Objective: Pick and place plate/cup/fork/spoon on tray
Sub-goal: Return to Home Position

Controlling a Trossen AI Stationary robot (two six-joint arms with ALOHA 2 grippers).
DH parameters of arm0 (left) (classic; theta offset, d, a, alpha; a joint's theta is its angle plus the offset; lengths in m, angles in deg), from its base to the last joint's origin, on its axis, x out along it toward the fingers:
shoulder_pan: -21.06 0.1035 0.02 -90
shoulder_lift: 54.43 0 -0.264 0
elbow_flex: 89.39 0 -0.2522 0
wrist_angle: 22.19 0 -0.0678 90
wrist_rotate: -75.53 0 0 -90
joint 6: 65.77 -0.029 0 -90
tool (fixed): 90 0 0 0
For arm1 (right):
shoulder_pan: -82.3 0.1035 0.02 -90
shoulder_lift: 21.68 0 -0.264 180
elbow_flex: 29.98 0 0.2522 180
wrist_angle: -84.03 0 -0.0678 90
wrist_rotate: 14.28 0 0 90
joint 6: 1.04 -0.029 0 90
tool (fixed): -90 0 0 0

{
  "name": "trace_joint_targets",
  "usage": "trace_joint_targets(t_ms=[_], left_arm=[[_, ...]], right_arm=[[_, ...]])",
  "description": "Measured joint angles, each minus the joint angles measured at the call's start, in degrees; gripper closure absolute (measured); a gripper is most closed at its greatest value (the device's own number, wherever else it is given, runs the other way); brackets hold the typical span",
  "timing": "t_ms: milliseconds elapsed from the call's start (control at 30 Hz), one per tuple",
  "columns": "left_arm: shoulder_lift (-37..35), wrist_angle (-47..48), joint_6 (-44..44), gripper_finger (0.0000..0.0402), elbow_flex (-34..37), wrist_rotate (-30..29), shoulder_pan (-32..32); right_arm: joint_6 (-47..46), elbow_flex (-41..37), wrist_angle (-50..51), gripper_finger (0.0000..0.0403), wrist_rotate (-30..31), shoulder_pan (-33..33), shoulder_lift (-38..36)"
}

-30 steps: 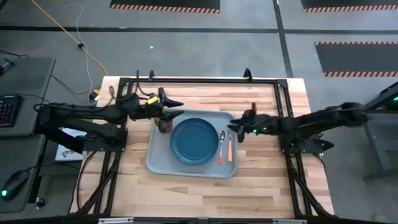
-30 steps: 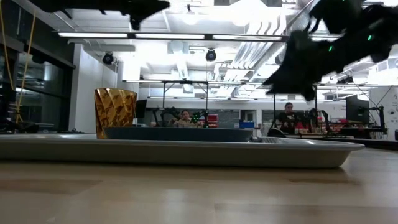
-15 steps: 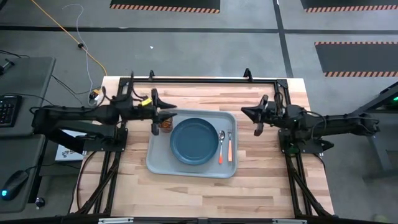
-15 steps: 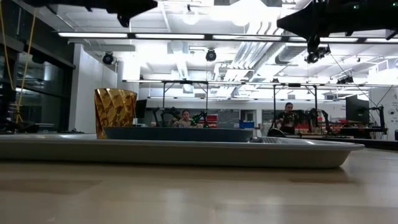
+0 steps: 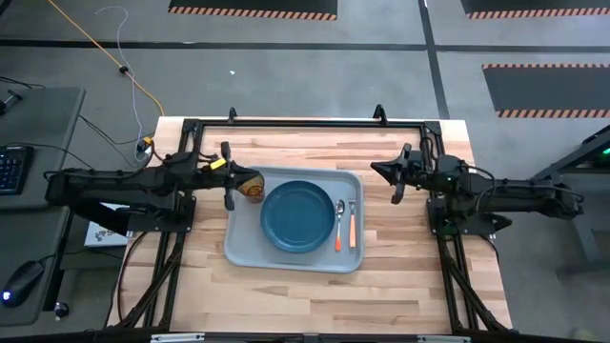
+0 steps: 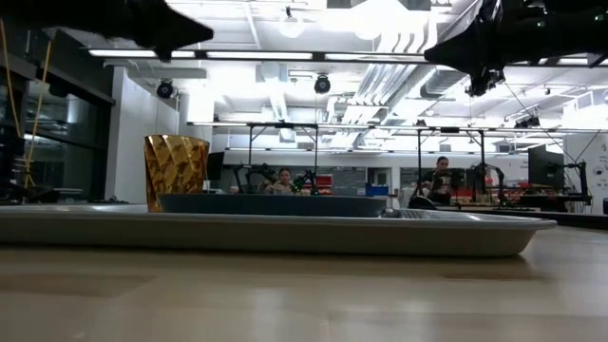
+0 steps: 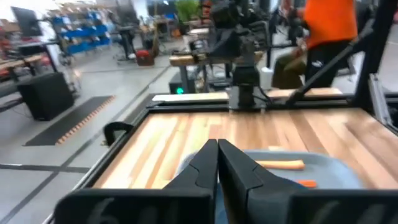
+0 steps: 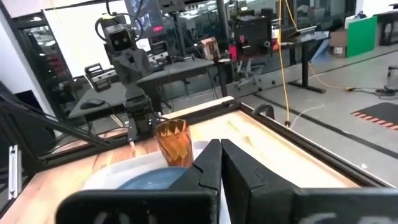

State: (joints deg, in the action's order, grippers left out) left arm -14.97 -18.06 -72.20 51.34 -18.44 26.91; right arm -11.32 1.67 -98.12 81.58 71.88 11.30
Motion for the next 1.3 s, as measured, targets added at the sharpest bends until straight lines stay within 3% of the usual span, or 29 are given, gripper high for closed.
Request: trace_joint_targets(t_ms=[233,400,667,933,1100,1300], left_arm=[[-7.38,-16.84,3.09,0.0401,17.16,0.02,1.97],[-12.90,-18.06,4.49,0.0401,24.91,-0.62,1.33],[-19.84,-5.16,4.96,0.0401,24.84,-3.12,-1.76],[-23.91,-5.35,4.80,0.0401,24.83,-4.29,-4.06],[-25.07,-5.95,6.25,0.0401,24.83,-4.24,-4.46],[-24.96,-5.56,9.22,0.0401,24.83,-4.15,-4.46]], right_arm=[[-0.20,0.00,0.34,0.0402,-4.47,-2.42,-0.05],[-0.63,0.00,1.45,0.0402,-9.67,-4.31,-0.07],[-0.55,0.04,11.38,0.0403,-13.42,-8.11,-3.41],[0.56,0.04,31.04,0.0403,-15.99,-10.07,-21.02],[-2.88,-0.06,26.18,0.0403,-11.70,-7.77,-29.34],[-1.98,-8.79,10.37,0.0403,-9.84,-2.09,-26.26]])
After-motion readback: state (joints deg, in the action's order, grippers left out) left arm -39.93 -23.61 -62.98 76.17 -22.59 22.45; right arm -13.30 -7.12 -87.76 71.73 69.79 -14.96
